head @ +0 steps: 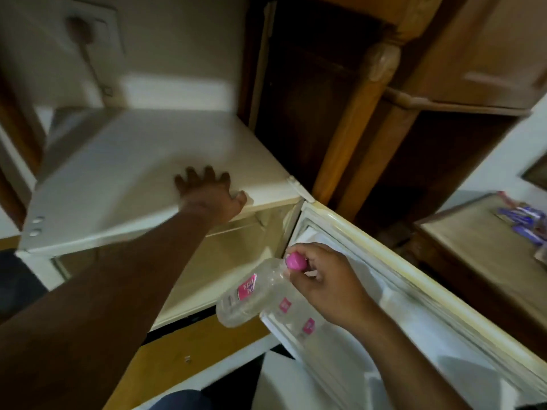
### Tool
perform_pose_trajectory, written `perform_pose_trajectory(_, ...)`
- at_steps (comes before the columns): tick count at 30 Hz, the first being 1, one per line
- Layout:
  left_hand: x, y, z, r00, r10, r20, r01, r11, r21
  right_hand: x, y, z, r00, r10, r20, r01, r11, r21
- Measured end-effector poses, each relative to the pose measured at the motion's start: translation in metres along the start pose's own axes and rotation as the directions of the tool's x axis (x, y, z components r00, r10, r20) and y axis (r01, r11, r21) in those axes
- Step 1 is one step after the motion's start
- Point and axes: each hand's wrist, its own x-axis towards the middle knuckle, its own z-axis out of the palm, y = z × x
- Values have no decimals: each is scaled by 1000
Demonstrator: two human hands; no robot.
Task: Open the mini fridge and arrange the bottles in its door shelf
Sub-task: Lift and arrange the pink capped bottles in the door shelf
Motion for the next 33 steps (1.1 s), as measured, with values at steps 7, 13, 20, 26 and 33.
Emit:
perform_pose_trajectory(7,3,14,2,998,-39,-48,38,999,-21,0,-3,-36,954,115,275,66,818,-572)
perform_pose_trajectory(13,1,17,2,998,-32,-50,31,999,-33,7,8,-9,868,340,361,107,582,-806)
perform_pose_trajectory(20,1,15,3,999,-23,-45,22,999,-31,10,37,14,823,448,348,97,493,-865)
perform_pose_trajectory(26,1,15,1,999,-16,-47,14,999,-36,-2,64,30,747,579,326,86,402,-912)
perform_pose_trajectory(33,3,15,5,998,-17,-58,15,999,-28,-11,80,39,779,581,235,121,228,-966)
